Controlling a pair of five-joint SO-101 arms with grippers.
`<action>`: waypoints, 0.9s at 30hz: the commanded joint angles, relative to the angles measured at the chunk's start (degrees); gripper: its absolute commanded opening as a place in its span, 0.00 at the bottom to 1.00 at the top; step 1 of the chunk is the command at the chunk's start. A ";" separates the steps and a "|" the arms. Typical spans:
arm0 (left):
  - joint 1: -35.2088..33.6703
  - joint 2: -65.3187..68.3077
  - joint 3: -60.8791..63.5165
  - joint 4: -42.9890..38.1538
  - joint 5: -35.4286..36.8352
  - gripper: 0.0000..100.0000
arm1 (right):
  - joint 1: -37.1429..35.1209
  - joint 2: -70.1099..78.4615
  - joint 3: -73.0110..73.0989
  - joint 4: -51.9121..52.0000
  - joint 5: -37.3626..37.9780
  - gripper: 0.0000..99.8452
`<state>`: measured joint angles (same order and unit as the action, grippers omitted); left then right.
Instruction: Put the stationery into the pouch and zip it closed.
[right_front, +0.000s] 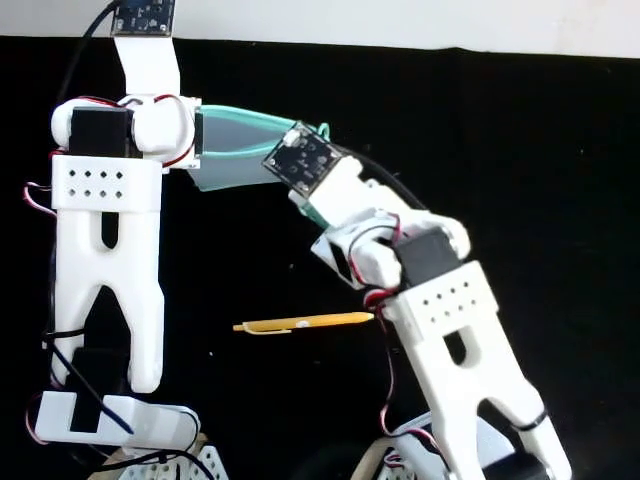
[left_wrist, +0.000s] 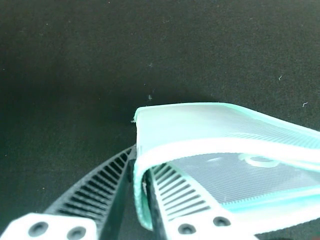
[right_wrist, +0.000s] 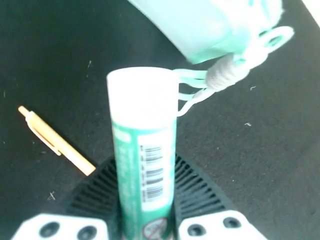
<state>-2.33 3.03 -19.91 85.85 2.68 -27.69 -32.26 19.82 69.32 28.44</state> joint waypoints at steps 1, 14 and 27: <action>0.75 0.48 0.40 0.35 -0.18 0.01 | 0.57 -3.47 -4.26 -0.48 -4.57 0.01; 0.66 0.13 0.40 0.35 -0.18 0.01 | 0.57 -0.22 -28.70 -0.75 -19.34 0.01; 0.66 0.04 0.31 0.26 -0.18 0.01 | -1.98 15.16 -55.69 -0.92 -28.40 0.01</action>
<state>-2.33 3.03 -19.91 85.85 2.68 -28.22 -19.43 -29.67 69.32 1.80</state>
